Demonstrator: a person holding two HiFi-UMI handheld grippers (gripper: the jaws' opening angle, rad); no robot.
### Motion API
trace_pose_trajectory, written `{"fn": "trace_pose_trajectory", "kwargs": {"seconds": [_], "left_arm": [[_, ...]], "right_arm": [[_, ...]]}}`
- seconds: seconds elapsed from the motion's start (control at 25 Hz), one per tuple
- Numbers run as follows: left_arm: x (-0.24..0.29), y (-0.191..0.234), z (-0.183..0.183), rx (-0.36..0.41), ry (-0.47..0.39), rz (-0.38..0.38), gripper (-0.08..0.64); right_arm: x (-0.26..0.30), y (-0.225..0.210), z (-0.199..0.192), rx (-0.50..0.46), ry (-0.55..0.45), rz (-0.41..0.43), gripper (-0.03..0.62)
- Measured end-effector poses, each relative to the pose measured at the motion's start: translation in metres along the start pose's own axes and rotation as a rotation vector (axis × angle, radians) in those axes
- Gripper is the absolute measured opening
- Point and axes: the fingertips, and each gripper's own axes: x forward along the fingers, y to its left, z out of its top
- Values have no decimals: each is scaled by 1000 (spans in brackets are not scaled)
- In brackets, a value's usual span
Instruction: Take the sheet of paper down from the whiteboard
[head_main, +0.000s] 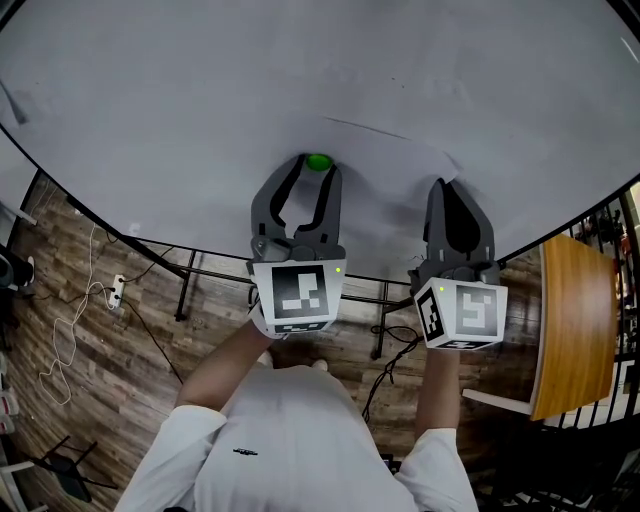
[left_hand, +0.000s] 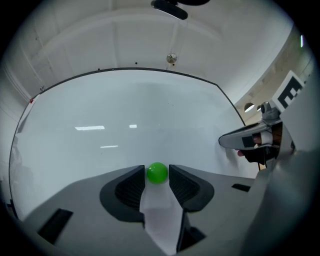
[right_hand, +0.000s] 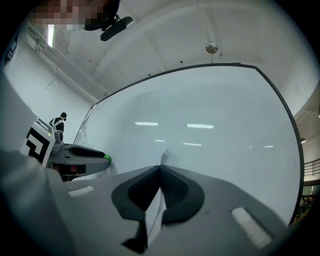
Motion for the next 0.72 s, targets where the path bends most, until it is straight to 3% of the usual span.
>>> {"fn": "trace_pose_trajectory", "kwargs": {"seconds": [0.16,0.32,0.72], "left_arm": [[3,1,-3,30,-12,39,147],[-1,3,-4,11,-45,60,124],[-3,-1,1,-65,-70,-8,123]], "right_arm": [[-1,-2,-7,7,13,0,9],[1,5,5,-14,1,14,11],[-5,2,8,-18,5,2,11]]}}
